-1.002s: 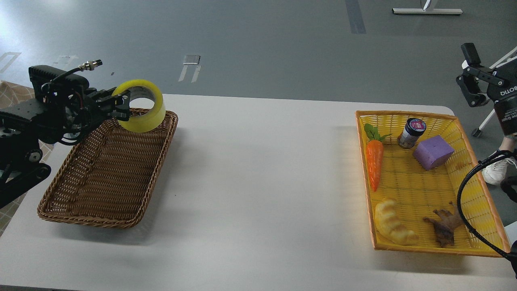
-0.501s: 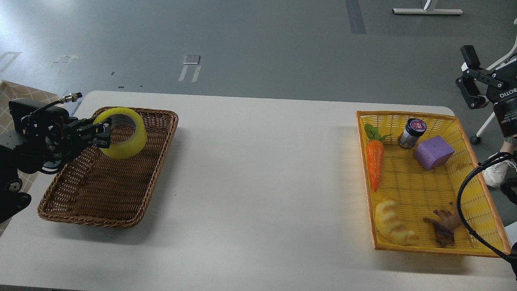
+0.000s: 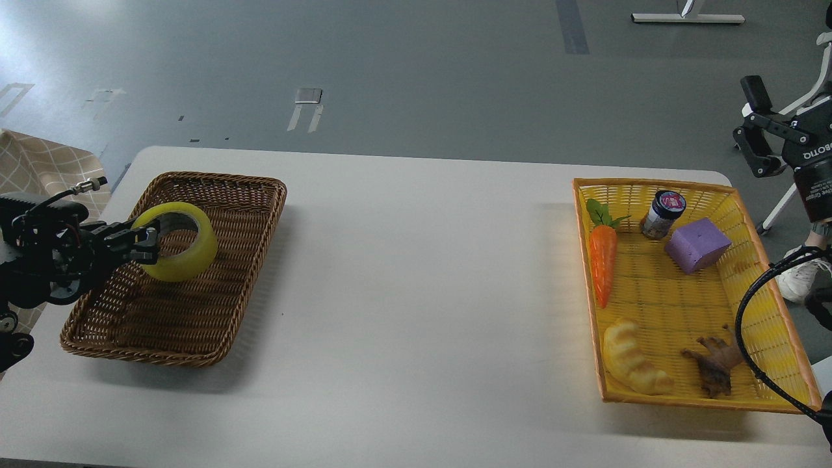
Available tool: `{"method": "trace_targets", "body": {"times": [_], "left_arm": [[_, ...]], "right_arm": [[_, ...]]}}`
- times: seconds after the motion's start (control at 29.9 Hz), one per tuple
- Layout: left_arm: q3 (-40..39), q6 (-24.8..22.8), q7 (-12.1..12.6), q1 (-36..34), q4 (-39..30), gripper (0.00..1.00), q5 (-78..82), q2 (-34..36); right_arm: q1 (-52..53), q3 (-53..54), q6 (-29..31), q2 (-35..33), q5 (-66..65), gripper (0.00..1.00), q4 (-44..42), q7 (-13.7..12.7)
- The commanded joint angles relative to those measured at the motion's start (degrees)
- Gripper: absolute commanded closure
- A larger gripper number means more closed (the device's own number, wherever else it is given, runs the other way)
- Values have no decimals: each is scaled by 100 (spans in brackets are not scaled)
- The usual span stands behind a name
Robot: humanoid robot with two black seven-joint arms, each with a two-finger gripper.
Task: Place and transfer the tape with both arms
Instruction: 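Lift the tape roll and carry it over the wicker basket, then release the tape roll into the basket with the left gripper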
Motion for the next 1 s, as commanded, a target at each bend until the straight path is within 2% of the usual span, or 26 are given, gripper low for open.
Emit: {"method": "trace_targets", "body": {"times": [0.0, 0.5, 0.63, 0.7, 0.74, 0.77, 0.8, 0.84, 0.87, 0.97], "left_arm": [[12, 122, -50, 53, 69, 100, -50, -16], [-6, 157, -59, 141, -1, 100, -306, -95], [-32, 157, -287, 150, 8, 99, -560, -227], [-32, 148, -498, 150, 34, 88, -604, -227], [-41, 148, -664, 150, 60, 72, -613, -227], [-50, 157, -787, 150, 95, 51, -613, -227], [-50, 157, -806, 150, 113, 39, -613, -227], [-59, 157, -841, 150, 157, 16, -622, -227], [-67, 157, -850, 150, 157, 9, -631, -227], [-67, 166, -850, 150, 262, 4, -631, -227]], "right_arm": [[-8, 0, 0, -6, -1, 0, 9, -6], [-60, -9, 0, 3, -1, 0, 18, -6], [-60, 0, 0, 3, -1, 0, 18, 2], [-51, 0, 0, -6, -1, 0, 18, 2], [-60, 0, 0, 3, -1, 0, 18, -6], [-60, -9, 0, 3, -1, 0, 18, -6], [-60, -9, 0, 3, -1, 0, 18, -6], [-60, 0, 0, 3, -1, 0, 9, -6], [-60, -9, 0, 3, -1, 0, 9, -6], [-60, -9, 0, 3, -1, 0, 18, -6]]}}
